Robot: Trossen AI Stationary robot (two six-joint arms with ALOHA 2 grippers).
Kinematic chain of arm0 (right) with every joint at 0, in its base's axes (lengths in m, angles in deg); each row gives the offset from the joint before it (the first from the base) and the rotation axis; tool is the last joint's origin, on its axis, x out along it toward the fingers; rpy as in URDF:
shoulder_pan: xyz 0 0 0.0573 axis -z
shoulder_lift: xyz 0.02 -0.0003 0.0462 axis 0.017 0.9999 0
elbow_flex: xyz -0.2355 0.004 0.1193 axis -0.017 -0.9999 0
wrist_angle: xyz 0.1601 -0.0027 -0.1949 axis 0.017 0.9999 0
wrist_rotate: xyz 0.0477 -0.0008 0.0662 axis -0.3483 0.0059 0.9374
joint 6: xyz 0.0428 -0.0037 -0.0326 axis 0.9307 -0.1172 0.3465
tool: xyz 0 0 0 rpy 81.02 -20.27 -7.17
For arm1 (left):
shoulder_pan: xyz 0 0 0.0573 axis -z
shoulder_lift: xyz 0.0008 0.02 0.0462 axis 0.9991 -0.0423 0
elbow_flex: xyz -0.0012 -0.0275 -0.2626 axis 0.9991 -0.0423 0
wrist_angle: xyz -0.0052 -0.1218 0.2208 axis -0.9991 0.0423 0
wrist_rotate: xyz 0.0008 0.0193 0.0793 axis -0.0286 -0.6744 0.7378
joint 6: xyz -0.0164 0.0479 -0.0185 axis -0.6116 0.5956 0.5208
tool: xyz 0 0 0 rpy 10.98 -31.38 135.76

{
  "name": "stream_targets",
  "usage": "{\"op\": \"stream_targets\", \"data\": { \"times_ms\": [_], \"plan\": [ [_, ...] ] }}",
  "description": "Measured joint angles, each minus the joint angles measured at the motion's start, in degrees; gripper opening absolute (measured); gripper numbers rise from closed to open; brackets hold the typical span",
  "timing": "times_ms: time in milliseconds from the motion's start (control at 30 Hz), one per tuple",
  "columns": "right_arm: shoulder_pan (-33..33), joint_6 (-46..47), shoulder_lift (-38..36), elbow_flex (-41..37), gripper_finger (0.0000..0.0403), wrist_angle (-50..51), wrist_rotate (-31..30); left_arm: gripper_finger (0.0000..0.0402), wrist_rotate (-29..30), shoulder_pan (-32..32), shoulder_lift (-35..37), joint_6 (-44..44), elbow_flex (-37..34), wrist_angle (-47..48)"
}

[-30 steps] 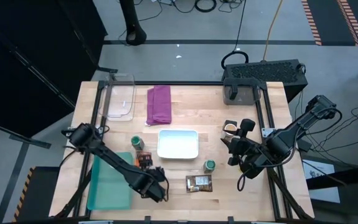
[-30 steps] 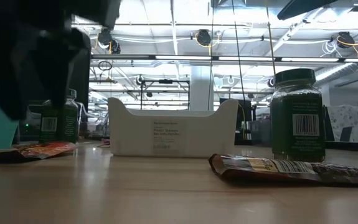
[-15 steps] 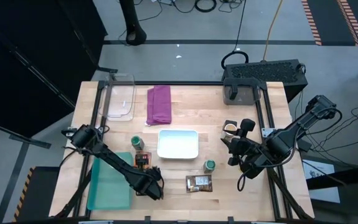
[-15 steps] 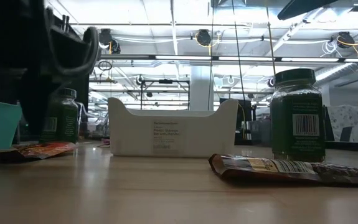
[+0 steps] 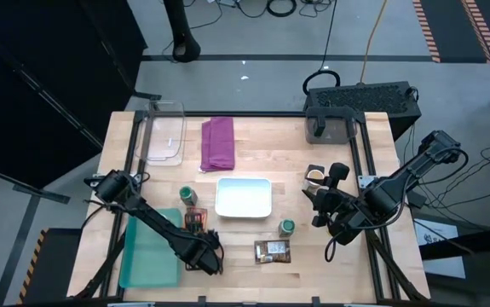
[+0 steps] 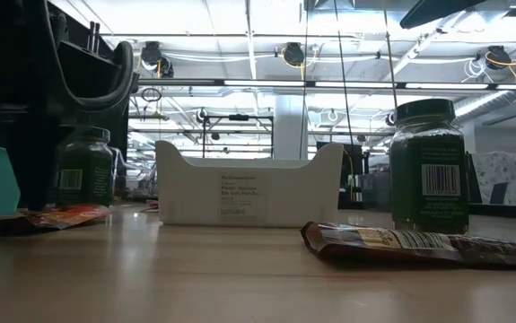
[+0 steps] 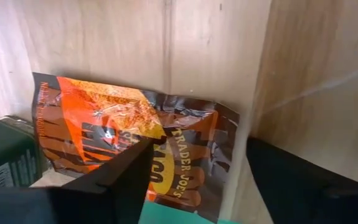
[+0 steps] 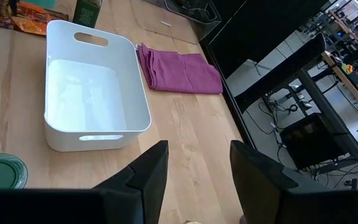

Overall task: Sort spices by type
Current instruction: Put the left orange seasoning bag into the transparent bin

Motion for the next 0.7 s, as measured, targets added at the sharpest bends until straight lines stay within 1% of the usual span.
{"op": "stream_targets", "data": {
  "times_ms": [133,267,500,567,700],
  "plan": [
    [0.0,0.0,0.0,0.0,0.0155,0.0,0.0,0.0207,-0.6,0.1,-0.1,-0.1,0.0,-0.8],
    [0.0,0.0,0.0,0.0,0.0155,-0.1,0.0,0.0149,-1.6,0.1,-0.1,-0.1,0.0,-1.3],
    [0.0,-0.2,0.0,0.0,0.0155,-0.1,0.0,0.0027,-1.3,0.3,-0.3,0.3,0.4,-1.1],
    [0.0,-0.2,0.0,0.0,0.0155,-0.1,0.0,0.0011,-1.3,0.4,-0.3,0.2,0.7,-1.4],
    [0.0,-0.2,0.0,0.0,0.0155,-0.1,0.0,0.0009,-1.6,0.4,-0.3,0.4,1.3,-1.7]
  ]
}}
